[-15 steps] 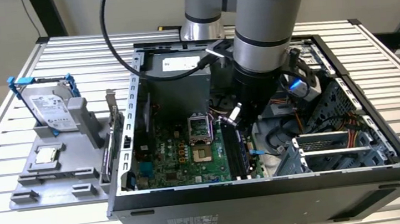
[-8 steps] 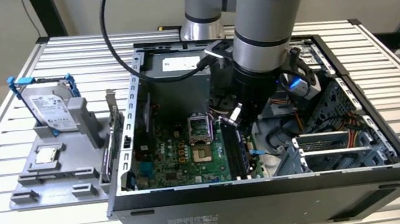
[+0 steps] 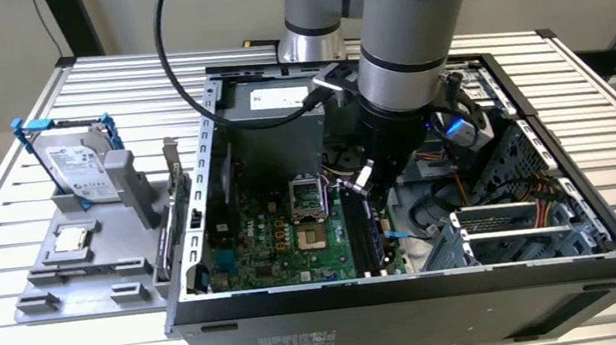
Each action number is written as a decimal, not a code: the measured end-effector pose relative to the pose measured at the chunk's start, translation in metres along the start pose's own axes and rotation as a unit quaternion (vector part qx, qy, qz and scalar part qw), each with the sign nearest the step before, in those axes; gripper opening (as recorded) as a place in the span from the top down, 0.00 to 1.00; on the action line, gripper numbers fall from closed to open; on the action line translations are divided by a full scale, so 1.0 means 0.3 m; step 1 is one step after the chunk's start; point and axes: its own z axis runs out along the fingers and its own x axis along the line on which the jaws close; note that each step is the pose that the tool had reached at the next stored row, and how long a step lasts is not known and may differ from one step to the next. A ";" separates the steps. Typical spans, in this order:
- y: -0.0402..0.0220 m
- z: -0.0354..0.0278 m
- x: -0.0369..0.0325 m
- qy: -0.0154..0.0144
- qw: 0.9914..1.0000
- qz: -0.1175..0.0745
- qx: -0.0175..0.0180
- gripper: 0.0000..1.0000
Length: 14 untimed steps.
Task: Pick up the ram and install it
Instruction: 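Press down the ram until it locks into place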
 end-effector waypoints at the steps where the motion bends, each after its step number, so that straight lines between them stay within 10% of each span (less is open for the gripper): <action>1: 0.000 0.001 0.000 0.000 1.000 -0.005 0.000 1.00; 14: 0.002 0.005 0.001 -0.012 0.996 -0.085 -0.009 1.00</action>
